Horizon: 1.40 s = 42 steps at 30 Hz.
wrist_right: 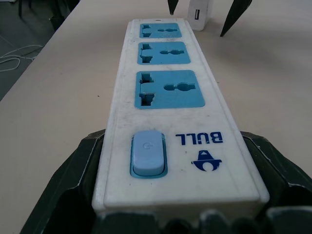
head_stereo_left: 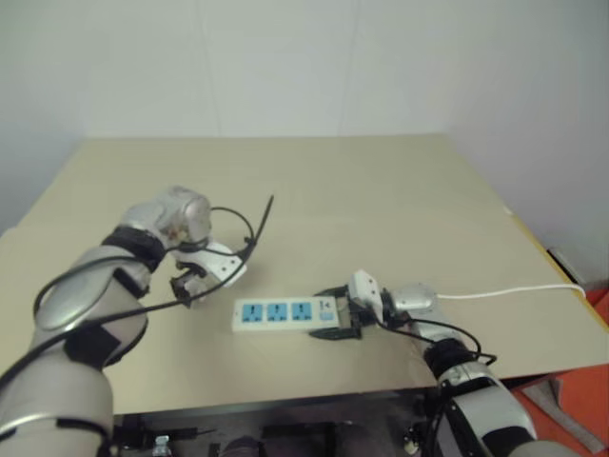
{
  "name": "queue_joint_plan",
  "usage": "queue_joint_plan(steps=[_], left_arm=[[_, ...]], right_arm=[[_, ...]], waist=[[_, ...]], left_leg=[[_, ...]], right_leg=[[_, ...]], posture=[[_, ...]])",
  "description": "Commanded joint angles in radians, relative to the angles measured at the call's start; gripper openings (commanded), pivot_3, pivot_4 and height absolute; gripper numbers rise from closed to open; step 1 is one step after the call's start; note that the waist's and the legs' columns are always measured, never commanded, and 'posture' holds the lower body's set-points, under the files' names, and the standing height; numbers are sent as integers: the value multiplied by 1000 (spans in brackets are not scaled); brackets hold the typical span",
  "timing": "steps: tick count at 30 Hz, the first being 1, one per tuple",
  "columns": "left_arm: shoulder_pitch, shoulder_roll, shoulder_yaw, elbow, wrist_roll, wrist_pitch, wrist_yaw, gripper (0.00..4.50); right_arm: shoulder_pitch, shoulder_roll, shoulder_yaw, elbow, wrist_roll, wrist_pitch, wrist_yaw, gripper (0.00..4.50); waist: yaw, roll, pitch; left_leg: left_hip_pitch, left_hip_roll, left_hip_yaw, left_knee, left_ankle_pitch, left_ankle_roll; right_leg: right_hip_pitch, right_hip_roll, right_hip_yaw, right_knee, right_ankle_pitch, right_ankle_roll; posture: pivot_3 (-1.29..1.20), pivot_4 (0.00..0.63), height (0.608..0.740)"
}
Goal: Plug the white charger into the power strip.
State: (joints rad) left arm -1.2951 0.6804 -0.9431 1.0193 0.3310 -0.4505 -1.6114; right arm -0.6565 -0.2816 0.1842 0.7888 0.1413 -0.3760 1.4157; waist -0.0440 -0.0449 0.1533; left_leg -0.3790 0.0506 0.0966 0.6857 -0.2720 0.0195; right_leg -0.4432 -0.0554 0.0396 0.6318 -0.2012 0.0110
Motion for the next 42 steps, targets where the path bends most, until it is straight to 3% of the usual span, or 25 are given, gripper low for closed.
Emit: queue_joint_plan(steps=[1, 14, 17, 25, 27, 35, 42], left_arm=[[-1, -11, 54, 11, 49, 17, 3, 4500], [26, -38, 149, 48, 163, 20, 20, 4500], [29, -42, 164, 50, 177, 19, 18, 3899], [43, -41, 195, 48, 203, 12, 10, 1342], [43, -39, 201, 50, 207, 10, 10, 1047], [34, -16, 284, 34, 157, -71, 42, 1047], [95, 17, 459, -135, -19, -97, 63, 1047]], right_arm=[[15, 1, 13, -18, -10, 14, -3, 3403], [29, -3, 11, -37, -8, 27, -11, 3403], [31, -4, 11, -41, -7, 30, -12, 3403], [35, -4, 10, -45, -6, 34, -18, 3403], [36, -5, 10, -47, -6, 35, -19, 3403], [38, -4, 11, -50, -7, 35, -24, 3403], [47, -4, 13, -54, -8, 27, -23, 3403]], waist=[[0, 0, 0], [0, 0, 0], [-1, 0, 0], [-2, 0, 0], [-1, 0, 0], [-1, 0, 0], [0, 0, 0]], left_leg=[[0, 0, 0, 0, 0, 0], [1, 0, 0, 0, 0, 0], [1, 0, 0, 0, 0, 0], [1, 0, 0, 0, 0, 0], [2, 0, 0, 0, 0, 0], [2, 0, 0, 0, 0, 0], [2, 0, 0, 0, 0, 0]], right_leg=[[0, 0, 0, 0, 0, 0], [1, 0, 0, 0, 0, 0], [1, 0, 0, 0, 0, 0], [1, 0, 0, 0, 0, 0], [1, 0, 0, 1, 0, 0], [2, 0, 0, 0, 0, 0], [2, -1, -1, 0, 0, 0]], posture=[[0, 150, 740], [0, 150, 740], [0, 150, 740], [0, 150, 740], [0, 150, 740], [0, 150, 740], [0, 150, 740]])
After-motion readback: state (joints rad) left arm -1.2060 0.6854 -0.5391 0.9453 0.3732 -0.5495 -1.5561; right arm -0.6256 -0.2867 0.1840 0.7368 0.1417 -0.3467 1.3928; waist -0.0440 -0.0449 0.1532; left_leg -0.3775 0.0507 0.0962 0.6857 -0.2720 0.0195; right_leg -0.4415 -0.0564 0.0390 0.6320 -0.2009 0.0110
